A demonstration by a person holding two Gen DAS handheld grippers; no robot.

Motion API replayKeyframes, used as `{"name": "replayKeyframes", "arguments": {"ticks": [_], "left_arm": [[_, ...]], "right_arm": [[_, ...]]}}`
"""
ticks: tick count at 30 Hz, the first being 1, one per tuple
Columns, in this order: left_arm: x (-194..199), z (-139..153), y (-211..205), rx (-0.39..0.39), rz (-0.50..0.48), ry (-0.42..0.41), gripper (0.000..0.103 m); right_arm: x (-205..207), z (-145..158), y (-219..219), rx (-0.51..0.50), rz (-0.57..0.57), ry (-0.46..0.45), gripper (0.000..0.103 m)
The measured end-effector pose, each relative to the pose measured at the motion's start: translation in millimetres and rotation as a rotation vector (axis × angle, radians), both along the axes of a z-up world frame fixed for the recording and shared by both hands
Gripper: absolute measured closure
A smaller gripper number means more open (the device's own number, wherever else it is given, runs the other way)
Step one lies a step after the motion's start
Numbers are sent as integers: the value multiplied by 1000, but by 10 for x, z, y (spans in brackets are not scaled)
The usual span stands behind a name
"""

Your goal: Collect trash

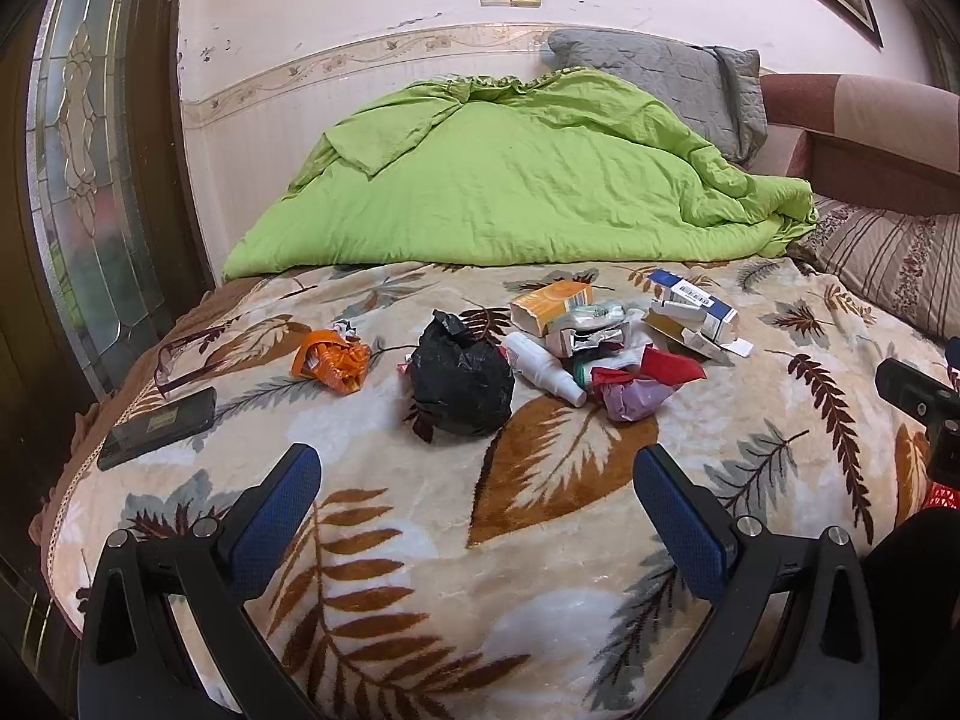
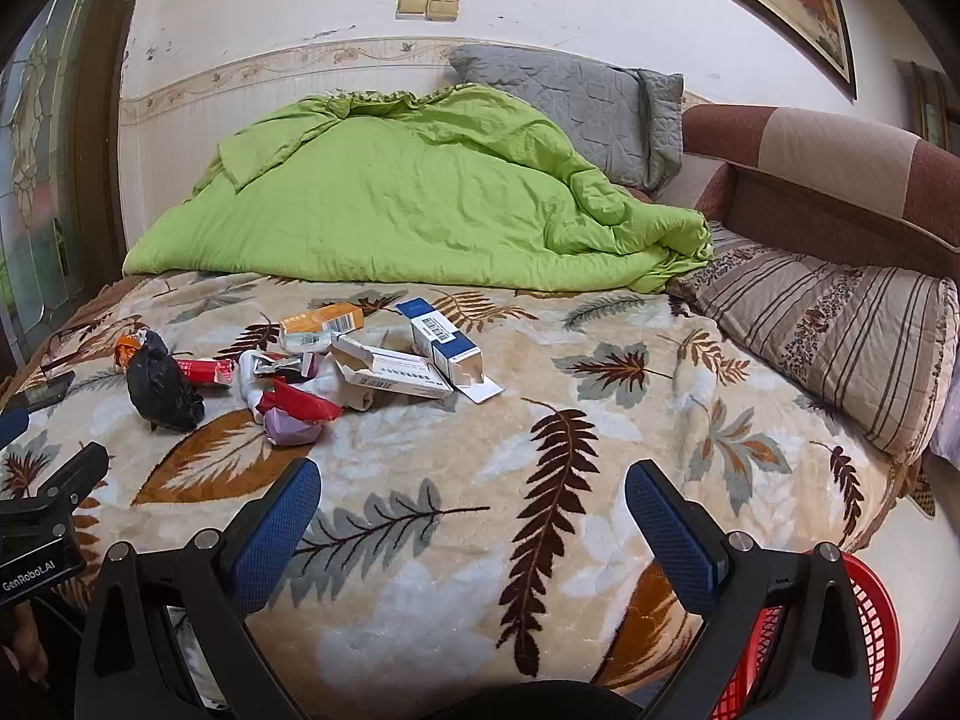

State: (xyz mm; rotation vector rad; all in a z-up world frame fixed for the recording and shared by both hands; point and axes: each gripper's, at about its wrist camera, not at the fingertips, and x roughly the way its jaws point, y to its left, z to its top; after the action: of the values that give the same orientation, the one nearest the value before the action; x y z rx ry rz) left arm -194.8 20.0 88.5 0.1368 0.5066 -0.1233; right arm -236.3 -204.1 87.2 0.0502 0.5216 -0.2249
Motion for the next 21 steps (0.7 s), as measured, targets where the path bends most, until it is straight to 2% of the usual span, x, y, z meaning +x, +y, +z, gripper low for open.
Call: {"name": "replayKeyframes", "arguments": {"ticks": [11,15,21], "left_arm": [[-2,-3,-8,-3,-2,2,0],[62,-34,85,-53,-23,53,0],[192,-84,255,-85,-7,107,0]], "right_arm": [[3,-3,7,-1,1,2,0],[2,-11,-20,15,16,11,0],[120,-58,-58,86,64,58,0]]}}
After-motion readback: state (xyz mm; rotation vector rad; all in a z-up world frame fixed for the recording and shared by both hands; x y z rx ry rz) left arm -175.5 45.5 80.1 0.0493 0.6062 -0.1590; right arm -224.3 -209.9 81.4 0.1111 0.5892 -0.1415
